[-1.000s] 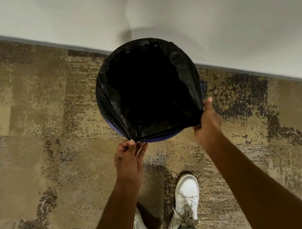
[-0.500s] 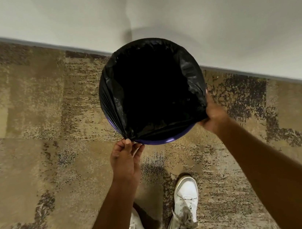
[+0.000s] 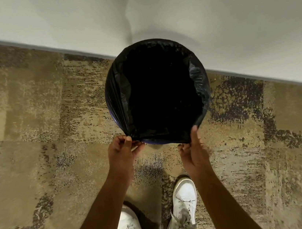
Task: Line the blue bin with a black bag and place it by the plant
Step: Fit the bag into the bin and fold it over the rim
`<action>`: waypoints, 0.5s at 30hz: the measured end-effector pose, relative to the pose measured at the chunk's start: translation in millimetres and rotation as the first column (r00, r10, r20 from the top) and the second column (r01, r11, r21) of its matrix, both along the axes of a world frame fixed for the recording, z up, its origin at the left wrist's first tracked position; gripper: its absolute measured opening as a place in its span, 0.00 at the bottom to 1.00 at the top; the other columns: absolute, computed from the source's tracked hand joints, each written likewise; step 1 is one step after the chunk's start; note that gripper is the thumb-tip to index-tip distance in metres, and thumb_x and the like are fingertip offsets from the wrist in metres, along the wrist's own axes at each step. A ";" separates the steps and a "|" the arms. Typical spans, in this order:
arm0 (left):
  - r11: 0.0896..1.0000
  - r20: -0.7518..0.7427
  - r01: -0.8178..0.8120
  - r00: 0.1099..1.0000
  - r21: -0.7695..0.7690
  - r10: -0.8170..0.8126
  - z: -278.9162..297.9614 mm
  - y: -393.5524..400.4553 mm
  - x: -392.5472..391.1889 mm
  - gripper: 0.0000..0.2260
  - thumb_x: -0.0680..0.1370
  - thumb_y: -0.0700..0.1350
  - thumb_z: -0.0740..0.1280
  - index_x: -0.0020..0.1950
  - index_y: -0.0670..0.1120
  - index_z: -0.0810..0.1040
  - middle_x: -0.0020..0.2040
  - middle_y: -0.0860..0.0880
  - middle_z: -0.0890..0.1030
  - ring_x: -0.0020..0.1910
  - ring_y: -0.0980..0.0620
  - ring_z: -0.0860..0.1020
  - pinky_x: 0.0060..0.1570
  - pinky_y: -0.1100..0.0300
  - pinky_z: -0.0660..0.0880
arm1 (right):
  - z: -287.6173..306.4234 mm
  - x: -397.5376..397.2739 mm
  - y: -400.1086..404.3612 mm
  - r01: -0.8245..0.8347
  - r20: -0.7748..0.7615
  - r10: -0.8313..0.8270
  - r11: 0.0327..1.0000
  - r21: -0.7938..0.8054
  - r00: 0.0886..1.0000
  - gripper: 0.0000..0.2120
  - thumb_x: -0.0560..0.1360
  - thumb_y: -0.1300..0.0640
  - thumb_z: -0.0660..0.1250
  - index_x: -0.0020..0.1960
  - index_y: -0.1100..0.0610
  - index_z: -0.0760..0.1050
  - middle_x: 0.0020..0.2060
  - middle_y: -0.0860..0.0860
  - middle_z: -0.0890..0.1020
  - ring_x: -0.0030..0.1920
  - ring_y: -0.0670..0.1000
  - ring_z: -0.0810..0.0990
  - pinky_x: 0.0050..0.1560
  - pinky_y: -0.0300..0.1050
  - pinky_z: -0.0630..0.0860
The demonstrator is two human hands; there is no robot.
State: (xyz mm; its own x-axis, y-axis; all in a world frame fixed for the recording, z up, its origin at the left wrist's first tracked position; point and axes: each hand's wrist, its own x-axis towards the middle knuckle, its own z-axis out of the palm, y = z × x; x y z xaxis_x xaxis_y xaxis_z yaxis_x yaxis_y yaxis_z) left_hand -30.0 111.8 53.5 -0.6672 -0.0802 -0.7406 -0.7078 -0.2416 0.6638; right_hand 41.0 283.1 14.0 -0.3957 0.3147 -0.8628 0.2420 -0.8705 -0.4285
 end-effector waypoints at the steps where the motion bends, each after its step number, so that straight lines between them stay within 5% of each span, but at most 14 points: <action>1: 1.000 -0.002 0.002 1.000 -0.018 -0.002 -0.3 -2.3 -0.3 0.04 0.82 0.36 0.58 0.50 0.40 0.71 0.47 0.40 0.79 0.47 0.45 0.80 0.42 0.59 0.81 | -0.7 2.4 -2.2 -0.014 -0.081 0.010 0.999 -0.046 0.997 0.16 0.68 0.50 0.74 0.51 0.56 0.78 0.24 0.47 0.76 0.26 0.44 0.72 0.38 0.40 0.72; 4: 0.998 -0.016 0.016 1.000 -0.064 -0.017 -5.2 -12.4 -1.6 0.04 0.82 0.35 0.58 0.53 0.39 0.71 0.47 0.39 0.79 0.47 0.43 0.79 0.40 0.62 0.81 | -5.0 8.3 -5.4 -0.097 -0.212 0.065 0.985 -0.144 0.975 0.10 0.69 0.59 0.73 0.49 0.55 0.77 0.30 0.47 0.81 0.30 0.43 0.78 0.36 0.38 0.75; 7: 0.990 -0.044 0.057 0.997 -0.128 -0.063 -9.2 -15.8 -0.4 0.05 0.82 0.35 0.58 0.47 0.40 0.70 0.47 0.38 0.79 0.46 0.44 0.80 0.41 0.61 0.81 | -10.4 13.5 -3.0 -0.180 -0.261 0.134 0.970 -0.164 0.956 0.17 0.62 0.59 0.81 0.46 0.56 0.77 0.33 0.49 0.82 0.32 0.45 0.78 0.38 0.39 0.77; 11: 0.977 -0.070 0.058 0.995 -0.205 -0.073 -14.4 -14.6 6.3 0.07 0.81 0.34 0.58 0.45 0.41 0.70 0.44 0.39 0.79 0.42 0.46 0.81 0.38 0.62 0.81 | -14.2 22.3 5.7 -0.243 -0.187 0.216 0.960 -0.136 0.958 0.18 0.63 0.64 0.78 0.50 0.60 0.76 0.41 0.54 0.80 0.36 0.46 0.80 0.39 0.39 0.80; 15: 0.962 -0.052 0.076 0.994 -0.263 -0.092 -22.7 -17.3 7.1 0.05 0.81 0.35 0.59 0.47 0.41 0.72 0.45 0.41 0.80 0.38 0.51 0.82 0.36 0.62 0.80 | -12.9 18.8 11.0 -0.261 -0.097 0.256 0.964 -0.049 0.962 0.12 0.66 0.69 0.71 0.46 0.60 0.75 0.37 0.53 0.84 0.37 0.46 0.83 0.40 0.38 0.81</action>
